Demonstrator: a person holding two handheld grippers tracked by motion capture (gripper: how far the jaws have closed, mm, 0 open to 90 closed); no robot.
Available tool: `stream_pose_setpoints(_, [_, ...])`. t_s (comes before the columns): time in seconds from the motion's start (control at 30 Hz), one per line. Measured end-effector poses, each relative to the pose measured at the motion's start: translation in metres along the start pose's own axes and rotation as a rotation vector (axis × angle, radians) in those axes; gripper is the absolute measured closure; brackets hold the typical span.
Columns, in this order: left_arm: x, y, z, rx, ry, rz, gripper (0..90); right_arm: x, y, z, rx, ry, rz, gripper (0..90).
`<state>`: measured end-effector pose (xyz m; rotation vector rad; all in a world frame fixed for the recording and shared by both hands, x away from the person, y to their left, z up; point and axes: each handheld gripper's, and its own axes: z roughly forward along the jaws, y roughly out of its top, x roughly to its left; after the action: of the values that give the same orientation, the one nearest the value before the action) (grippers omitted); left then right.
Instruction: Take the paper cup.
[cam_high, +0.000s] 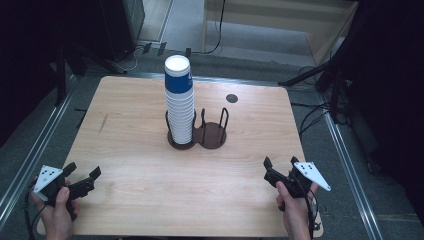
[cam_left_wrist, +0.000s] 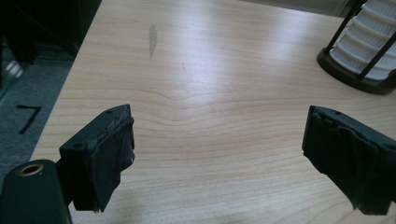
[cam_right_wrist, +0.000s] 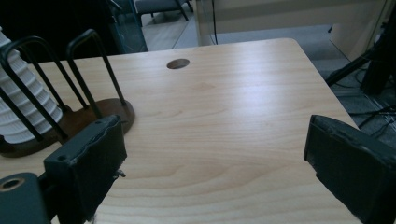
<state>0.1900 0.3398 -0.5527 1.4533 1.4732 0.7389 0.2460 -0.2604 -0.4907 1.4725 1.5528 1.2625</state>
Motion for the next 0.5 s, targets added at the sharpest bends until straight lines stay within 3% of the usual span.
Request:
stream_pose_setpoints(0.2, [-0.002, 0.001, 0.001, 0.001, 0.056, 0.007, 9.7, 0.021, 0.017, 0.007, -0.014, 0.033, -0.026, 5.2])
stream_pose_setpoints(0.5, [-0.004, 0.001, 0.003, 0.038, 0.037, 0.029, 9.7, 0.055, 0.037, 0.021, -0.015, 0.090, -0.056, 3.6])
